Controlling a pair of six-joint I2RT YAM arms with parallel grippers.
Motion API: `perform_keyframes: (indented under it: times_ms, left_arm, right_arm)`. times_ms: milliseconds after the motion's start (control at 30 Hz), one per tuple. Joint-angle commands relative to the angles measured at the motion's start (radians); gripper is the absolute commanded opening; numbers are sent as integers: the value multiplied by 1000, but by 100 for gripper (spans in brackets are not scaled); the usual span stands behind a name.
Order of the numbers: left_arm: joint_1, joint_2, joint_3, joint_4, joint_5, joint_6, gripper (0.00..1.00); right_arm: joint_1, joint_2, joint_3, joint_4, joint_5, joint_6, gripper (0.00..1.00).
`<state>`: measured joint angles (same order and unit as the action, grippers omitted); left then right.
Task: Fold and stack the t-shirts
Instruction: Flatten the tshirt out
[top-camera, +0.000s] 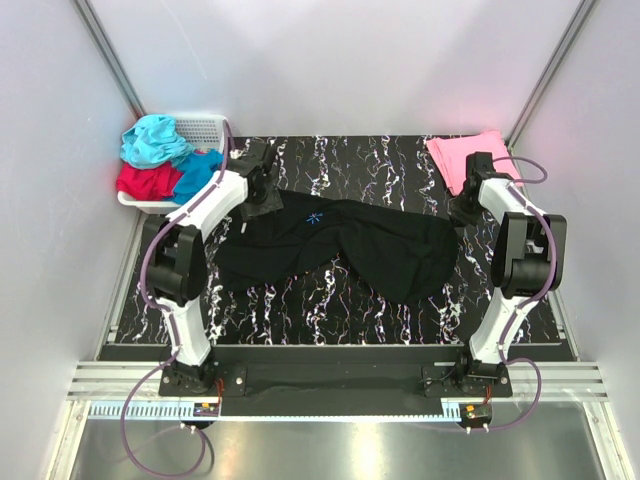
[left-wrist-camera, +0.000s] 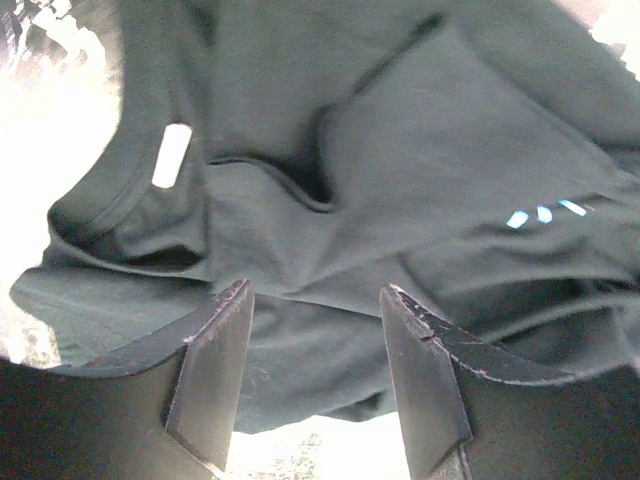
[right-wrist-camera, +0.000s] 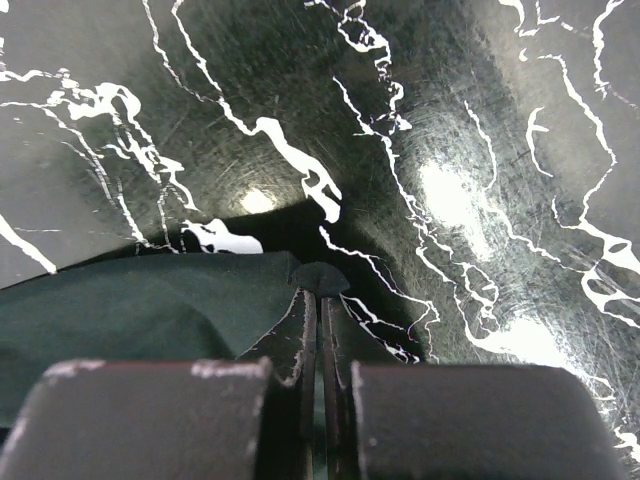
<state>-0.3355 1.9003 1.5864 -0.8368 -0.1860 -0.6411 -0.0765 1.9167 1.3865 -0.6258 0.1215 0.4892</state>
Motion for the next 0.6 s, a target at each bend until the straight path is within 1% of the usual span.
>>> perform_keyframes:
  times_ms: [0, 33, 200, 233, 367, 567]
  left_arm:
    - [55, -27, -52, 48, 62, -48, 58]
    - [61, -29, -61, 53, 77, -54, 58]
    - [72, -30, -123, 73, 66, -54, 58]
    - [79, -27, -134, 74, 91, -61, 58]
    - [96, -23, -192, 125, 105, -66, 56]
    - [115, 14, -167, 139, 91, -57, 54]
  right_arm:
    - [9, -44, -1, -6, 32, -11, 0]
    - [9, -44, -1, -8, 32, -11, 0]
    - [9, -33, 3, -11, 32, -11, 0]
    - [9, -35, 5, -11, 32, -9, 0]
    - [9, -33, 5, -12, 33, -9, 0]
    - [9, -31, -1, -14, 35, -11, 0]
